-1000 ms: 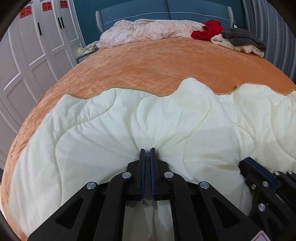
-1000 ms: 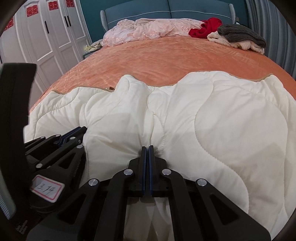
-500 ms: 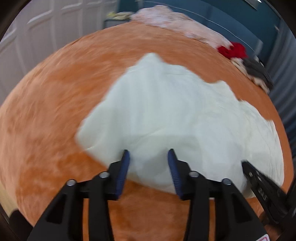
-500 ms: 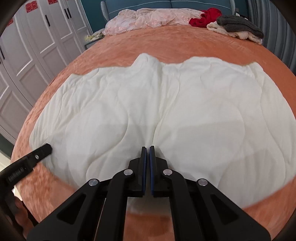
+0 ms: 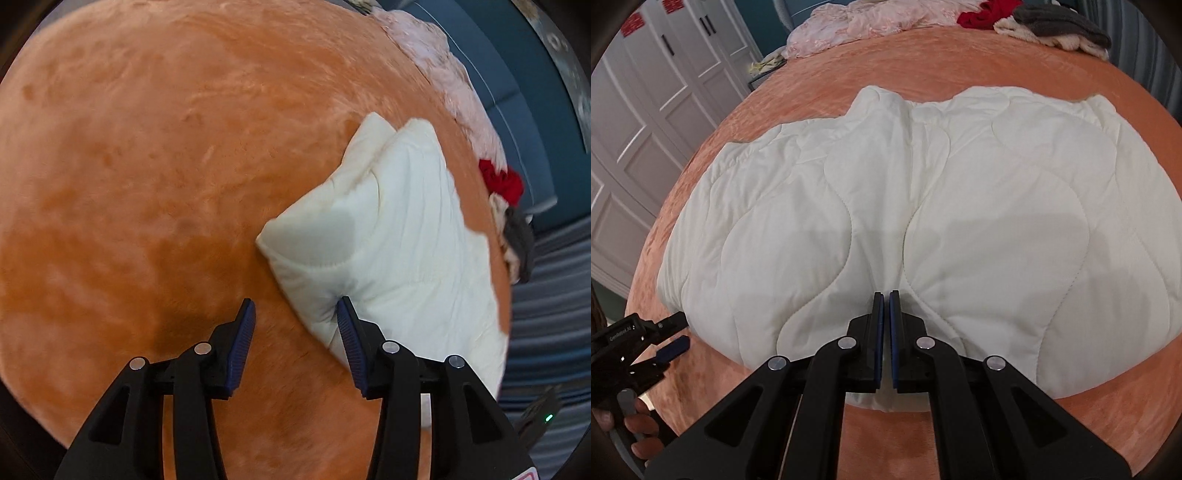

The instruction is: Fold large clothes

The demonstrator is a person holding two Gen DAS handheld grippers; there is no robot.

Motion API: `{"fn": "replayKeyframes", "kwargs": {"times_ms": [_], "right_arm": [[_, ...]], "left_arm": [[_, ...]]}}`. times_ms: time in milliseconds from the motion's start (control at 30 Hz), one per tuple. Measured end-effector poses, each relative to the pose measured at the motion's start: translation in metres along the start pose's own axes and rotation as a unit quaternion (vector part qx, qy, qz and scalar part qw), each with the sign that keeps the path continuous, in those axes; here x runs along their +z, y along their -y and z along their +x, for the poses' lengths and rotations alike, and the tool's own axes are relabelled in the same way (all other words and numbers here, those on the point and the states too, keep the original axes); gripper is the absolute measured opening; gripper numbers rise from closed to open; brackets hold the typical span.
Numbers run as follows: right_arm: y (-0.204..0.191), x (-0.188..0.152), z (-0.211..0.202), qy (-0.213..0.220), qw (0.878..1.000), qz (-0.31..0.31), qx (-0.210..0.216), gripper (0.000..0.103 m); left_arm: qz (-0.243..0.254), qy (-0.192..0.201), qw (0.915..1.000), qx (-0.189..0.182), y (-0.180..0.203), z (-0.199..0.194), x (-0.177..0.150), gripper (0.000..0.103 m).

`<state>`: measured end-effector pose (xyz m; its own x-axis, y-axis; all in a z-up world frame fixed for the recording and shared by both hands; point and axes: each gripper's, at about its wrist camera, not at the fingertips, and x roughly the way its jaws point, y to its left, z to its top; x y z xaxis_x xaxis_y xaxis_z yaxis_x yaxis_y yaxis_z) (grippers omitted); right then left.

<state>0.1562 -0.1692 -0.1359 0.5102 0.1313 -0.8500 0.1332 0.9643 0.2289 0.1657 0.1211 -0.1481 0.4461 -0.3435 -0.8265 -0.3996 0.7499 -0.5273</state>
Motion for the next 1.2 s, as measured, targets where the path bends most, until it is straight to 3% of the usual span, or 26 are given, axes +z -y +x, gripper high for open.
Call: {"fn": "replayKeyframes", "kwargs": {"times_ms": [133,233,300,367,400,467,500,567,667,900,1000,1033,1100,1167,1200], "right_arm": [[-0.001,0.003,0.001,-0.003,1.000,-0.001,-0.002,0.002],[0.001,0.007,0.003,-0.005,1.000,0.011,0.003,0.002],[0.003,0.008,0.004,-0.007,1.000,0.019,0.009,0.002],[0.005,0.010,0.005,-0.008,1.000,0.025,0.015,0.002],[0.006,0.011,0.004,-0.007,0.999,0.029,0.018,0.002],[0.008,0.012,0.003,-0.003,0.999,0.039,0.023,0.005],[0.009,0.012,0.002,0.000,0.998,0.050,0.033,0.008],[0.012,0.013,-0.003,0.007,0.996,0.066,0.053,0.034],[0.009,0.016,-0.014,0.027,0.996,0.063,0.055,0.059],[0.002,0.022,-0.011,0.022,0.998,0.043,0.035,0.059],[0.002,0.023,-0.005,0.019,0.999,0.040,0.023,0.050],[0.003,0.022,-0.003,0.016,0.999,0.038,0.021,0.040],[0.004,0.022,-0.001,0.010,0.999,0.041,0.023,0.032],[0.005,0.022,0.000,0.006,0.999,0.042,0.022,0.031],[0.004,0.022,0.000,0.002,0.999,0.039,0.020,0.031]], "left_arm": [[0.007,-0.001,1.0000,0.006,0.011,0.015,0.009,0.056],[0.005,-0.007,0.9999,0.010,0.015,0.014,0.013,0.057],[-0.015,-0.015,0.9995,-0.022,0.005,0.002,0.014,0.057],[-0.034,-0.015,0.9962,-0.078,-0.007,-0.008,0.013,0.058],[-0.034,-0.016,0.9955,-0.087,-0.007,-0.008,0.014,0.059],[-0.012,-0.019,0.9975,-0.066,-0.005,-0.001,0.015,0.059],[-0.003,-0.018,0.9983,-0.055,-0.004,0.002,0.016,0.060],[0.006,-0.010,0.9986,-0.051,-0.006,0.007,0.019,0.065],[0.017,0.003,0.9981,-0.060,-0.007,0.006,0.021,0.069],[0.037,0.020,0.9971,-0.064,0.013,0.025,0.035,0.088],[0.040,0.023,0.9973,-0.057,0.028,0.040,0.040,0.096],[0.044,0.021,0.9973,-0.054,0.031,0.042,0.042,0.096],[0.057,0.012,0.9968,-0.055,0.040,0.043,0.044,0.092],[0.067,0.002,0.9936,-0.091,0.042,0.033,0.043,0.053],[0.064,-0.001,0.9928,-0.102,0.041,0.027,0.044,0.045]]}}
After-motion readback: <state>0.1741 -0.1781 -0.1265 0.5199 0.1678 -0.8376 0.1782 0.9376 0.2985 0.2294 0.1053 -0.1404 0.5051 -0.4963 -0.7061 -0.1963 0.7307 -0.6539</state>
